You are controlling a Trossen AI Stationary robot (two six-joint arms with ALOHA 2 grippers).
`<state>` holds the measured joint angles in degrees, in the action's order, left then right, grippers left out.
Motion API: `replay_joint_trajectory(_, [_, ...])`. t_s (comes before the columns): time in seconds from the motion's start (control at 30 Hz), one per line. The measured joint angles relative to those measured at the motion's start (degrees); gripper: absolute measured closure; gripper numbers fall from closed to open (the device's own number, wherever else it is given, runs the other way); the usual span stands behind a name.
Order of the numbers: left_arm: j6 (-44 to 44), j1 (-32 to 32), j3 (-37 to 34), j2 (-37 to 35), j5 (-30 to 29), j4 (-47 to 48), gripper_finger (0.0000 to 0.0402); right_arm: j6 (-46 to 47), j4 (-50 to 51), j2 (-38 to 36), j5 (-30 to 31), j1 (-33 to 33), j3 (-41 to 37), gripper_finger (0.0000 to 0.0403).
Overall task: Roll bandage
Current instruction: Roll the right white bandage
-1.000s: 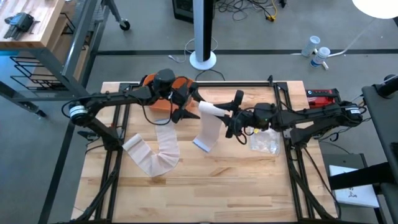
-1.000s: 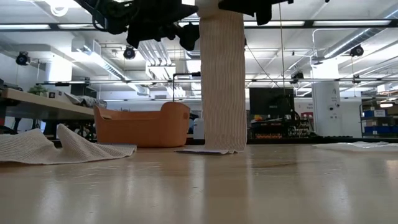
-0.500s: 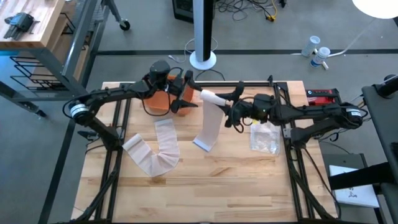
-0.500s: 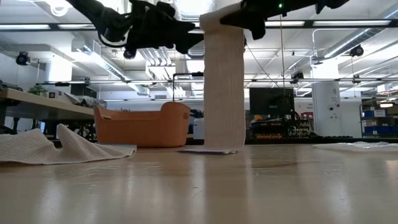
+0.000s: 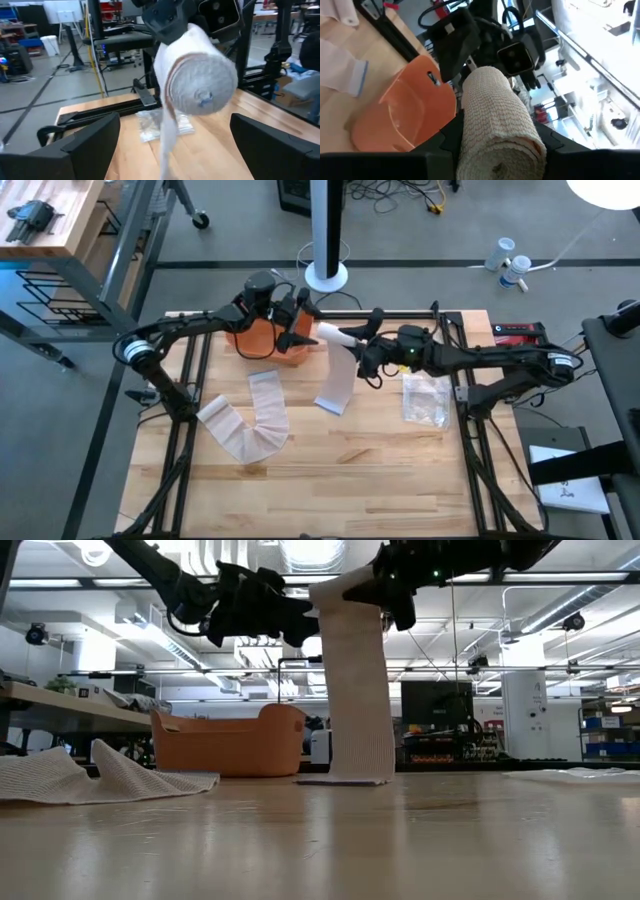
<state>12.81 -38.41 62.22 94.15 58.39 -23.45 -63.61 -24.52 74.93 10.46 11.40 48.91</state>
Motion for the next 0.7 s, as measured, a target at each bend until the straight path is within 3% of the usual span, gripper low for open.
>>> replay_joint_trajectory(0.33, [-1.2, 0.7, 0.0, -0.2, 4.5, -0.8, 0.004, -3.5, -0.6, 0.3, 0.0, 0.0, 0.9, 0.0273])
replay_joint_trajectory(0.7, [-4.5, 4.2, 2.0, -0.2, 2.0, -1.5, 0.0048, -13.4, -1.3, 1.9, -1.5, -0.4, 1.1, 0.0273])
